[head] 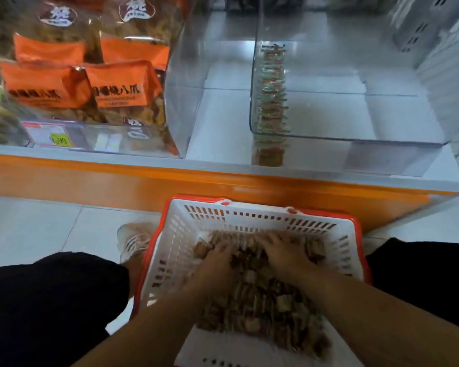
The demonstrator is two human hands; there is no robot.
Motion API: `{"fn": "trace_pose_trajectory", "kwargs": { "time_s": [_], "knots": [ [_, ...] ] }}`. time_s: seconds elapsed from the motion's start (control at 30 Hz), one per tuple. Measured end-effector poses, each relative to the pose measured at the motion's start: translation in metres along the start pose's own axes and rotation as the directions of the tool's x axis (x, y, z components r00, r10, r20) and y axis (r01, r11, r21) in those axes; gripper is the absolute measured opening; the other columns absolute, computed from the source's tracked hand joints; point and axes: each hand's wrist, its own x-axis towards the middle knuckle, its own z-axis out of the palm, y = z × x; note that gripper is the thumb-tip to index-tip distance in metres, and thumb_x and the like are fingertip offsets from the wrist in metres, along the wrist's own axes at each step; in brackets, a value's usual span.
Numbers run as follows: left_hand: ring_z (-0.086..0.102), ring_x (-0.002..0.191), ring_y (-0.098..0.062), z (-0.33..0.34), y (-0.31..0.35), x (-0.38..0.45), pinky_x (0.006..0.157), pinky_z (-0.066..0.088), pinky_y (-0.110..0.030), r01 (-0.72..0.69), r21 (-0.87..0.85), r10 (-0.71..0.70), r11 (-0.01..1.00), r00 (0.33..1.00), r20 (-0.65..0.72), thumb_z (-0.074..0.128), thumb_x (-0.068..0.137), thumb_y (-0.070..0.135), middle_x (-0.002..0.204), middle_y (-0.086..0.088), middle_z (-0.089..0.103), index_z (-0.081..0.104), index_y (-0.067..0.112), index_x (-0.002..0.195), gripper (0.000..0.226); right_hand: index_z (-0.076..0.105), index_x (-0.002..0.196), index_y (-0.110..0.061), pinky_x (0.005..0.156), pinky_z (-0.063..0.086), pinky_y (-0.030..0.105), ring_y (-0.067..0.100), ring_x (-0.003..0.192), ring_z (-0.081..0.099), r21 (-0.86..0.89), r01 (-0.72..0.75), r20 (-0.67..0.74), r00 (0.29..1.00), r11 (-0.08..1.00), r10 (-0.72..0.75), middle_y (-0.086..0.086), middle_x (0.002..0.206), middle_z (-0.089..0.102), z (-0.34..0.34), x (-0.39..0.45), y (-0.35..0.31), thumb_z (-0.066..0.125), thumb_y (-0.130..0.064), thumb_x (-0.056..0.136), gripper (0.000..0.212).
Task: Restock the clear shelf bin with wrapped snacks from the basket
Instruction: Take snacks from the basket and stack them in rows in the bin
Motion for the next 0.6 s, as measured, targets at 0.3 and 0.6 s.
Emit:
{"fn": "trace_pose_trajectory", "kwargs": {
  "time_s": [0.3, 0.6],
  "knots": [
    [-0.001, 0.156, -0.035, 0.019, -0.043, 0.054, 0.116, 0.02, -0.069, 0.035, 0.315, -0.118, 0.948, 0.961, 0.25, 0.077, 0.08, 0.034, 0.169, -0.01, -0.002, 0.004, 0.04, 0.16, 0.109, 0.011, 0.158, -0.037, 0.12, 0.016, 0.064, 0.034, 0.154, 0.002, -0.107, -0.082, 0.085, 0.992, 0.991, 0.091, -0.003, 0.167, 0.008, 0.042, 0.042, 0.0, 0.07, -0.03, 0.083, 0.095],
    [0.015, 0.147, -0.042, 0.04, -0.044, 0.079, 0.115, 0.018, -0.067, -0.079, 0.327, -0.004, 0.942, 0.969, 0.247, 0.08, 0.073, 0.025, 0.16, -0.012, 0.021, 0.013, 0.038, 0.159, 0.109, 0.014, 0.157, -0.033, 0.122, 0.022, 0.053, 0.036, 0.15, 0.018, 0.07, -0.118, 0.111, 0.988, 0.991, 0.11, 0.003, 0.165, 0.02, 0.041, 0.05, 0.001, 0.072, -0.013, 0.082, 0.096]
  ]
}}
